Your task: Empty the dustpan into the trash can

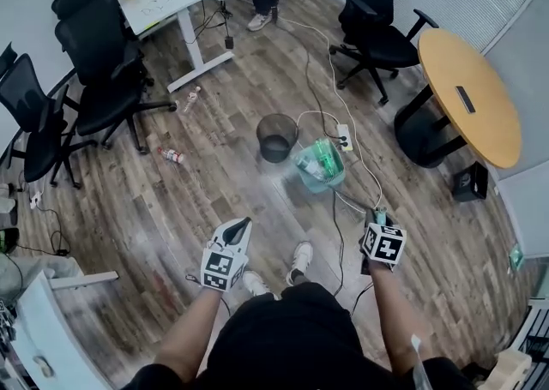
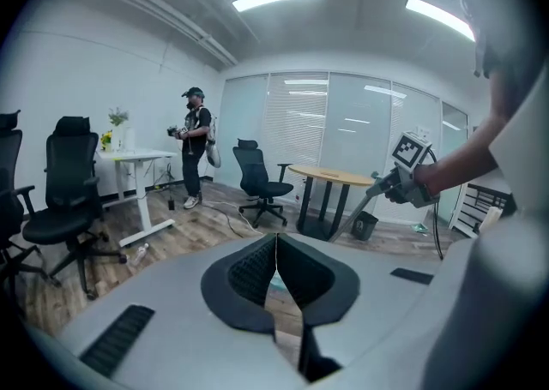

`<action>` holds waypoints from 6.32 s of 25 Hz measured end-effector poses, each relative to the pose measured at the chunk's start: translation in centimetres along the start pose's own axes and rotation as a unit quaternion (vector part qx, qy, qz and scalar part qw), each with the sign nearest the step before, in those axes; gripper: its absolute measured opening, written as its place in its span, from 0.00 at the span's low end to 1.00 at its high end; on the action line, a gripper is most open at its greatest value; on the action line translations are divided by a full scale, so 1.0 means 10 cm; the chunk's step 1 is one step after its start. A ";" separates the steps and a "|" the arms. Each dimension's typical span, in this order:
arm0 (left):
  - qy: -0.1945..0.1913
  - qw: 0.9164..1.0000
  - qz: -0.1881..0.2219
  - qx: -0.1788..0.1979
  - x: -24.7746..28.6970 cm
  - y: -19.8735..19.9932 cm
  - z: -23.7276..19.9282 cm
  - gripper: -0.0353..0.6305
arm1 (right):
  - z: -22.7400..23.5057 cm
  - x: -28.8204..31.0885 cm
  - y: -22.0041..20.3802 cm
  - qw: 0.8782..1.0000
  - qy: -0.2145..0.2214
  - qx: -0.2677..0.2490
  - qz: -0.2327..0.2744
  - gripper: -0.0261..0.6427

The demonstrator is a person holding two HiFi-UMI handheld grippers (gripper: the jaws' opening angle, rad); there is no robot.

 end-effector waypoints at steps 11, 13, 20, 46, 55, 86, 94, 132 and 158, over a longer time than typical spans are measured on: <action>0.020 0.999 0.012 -0.034 0.48 0.39 -0.02 0.09 | 0.25 0.06 1.00 0.997 0.013 -0.055 0.058 0.19; 0.023 0.999 0.020 -0.034 0.53 0.49 -0.02 0.09 | 0.21 0.13 1.15 0.995 0.015 -0.068 0.066 0.19; 0.040 0.998 0.031 -0.037 0.59 0.68 -0.11 0.09 | -0.03 0.48 1.60 0.986 0.009 -0.138 0.093 0.19; 0.070 0.994 0.019 -0.084 0.61 0.66 -0.47 0.09 | -1.58 0.92 1.60 0.716 -0.108 -0.668 0.168 0.21; 0.071 0.993 0.005 -0.097 0.61 0.55 -0.48 0.09 | -1.63 0.87 1.50 0.623 -0.112 -0.754 0.179 0.22; 0.054 0.994 -0.013 -0.090 0.68 0.48 -0.19 0.09 | -1.34 0.61 1.83 0.621 -0.154 -0.743 0.199 0.22; 0.049 0.995 -0.005 -0.081 0.67 0.55 -0.14 0.09 | -1.08 0.29 1.88 0.785 -0.116 -0.577 0.191 0.22; 0.010 0.997 -0.045 -0.062 0.70 0.26 0.33 0.09 | 0.05 0.89 0.00 0.993 -0.002 -0.102 -0.060 0.19; 0.050 0.991 -0.063 -0.103 0.68 0.14 0.23 0.09 | -0.52 2.07 0.33 0.977 0.009 -0.116 -0.179 0.19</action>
Point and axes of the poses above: the fingertips, and each gripper's own axes: x forward along the fingers, z to its right, y out of its top, the point moved 7 cm from there along -x, backward along the fingers, and after that the axes turned 14 degrees about -z, right-handed, at the moved point
